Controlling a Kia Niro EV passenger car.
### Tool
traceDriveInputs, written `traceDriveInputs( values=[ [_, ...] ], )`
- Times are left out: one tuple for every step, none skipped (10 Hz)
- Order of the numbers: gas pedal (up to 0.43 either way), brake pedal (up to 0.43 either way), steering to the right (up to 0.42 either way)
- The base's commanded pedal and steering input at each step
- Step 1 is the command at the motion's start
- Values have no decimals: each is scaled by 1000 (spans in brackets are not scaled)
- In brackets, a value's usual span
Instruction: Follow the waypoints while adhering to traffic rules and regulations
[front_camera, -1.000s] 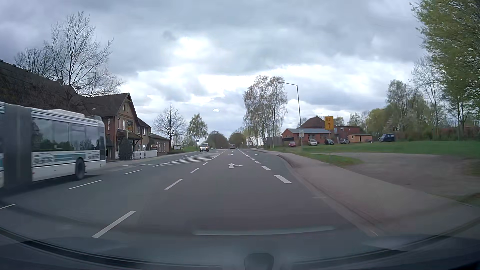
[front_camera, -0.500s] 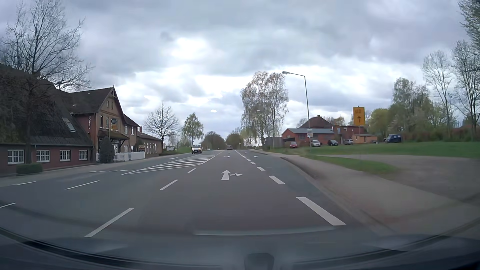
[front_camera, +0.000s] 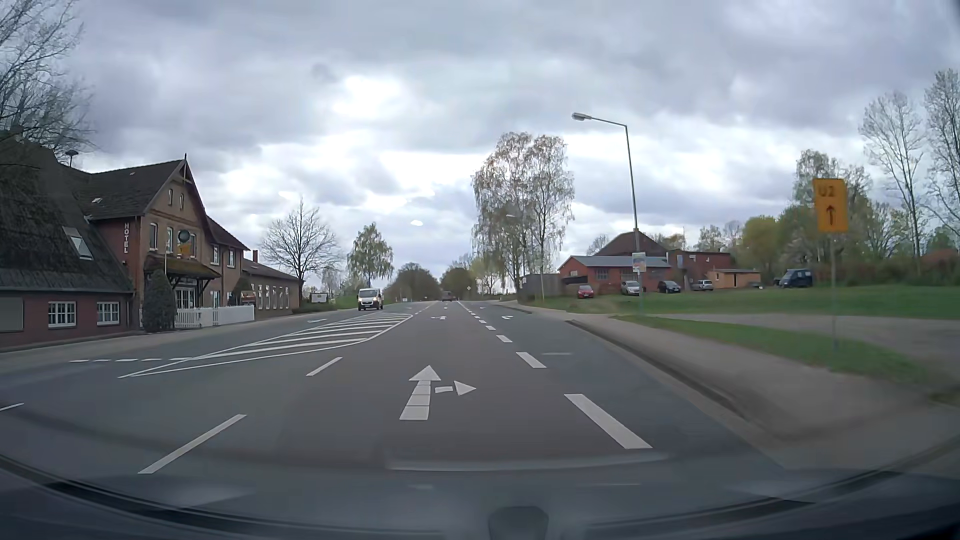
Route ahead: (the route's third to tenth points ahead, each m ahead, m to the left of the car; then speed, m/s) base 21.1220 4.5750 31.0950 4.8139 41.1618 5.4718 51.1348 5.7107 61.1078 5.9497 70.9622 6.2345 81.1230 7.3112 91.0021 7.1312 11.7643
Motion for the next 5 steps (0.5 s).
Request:
traceDriveInputs(
  values=[
    [98, 0, 20],
    [98, 0, 21],
    [98, 0, 20],
    [98, 0, 19],
    [98, 0, 18]
  ],
)
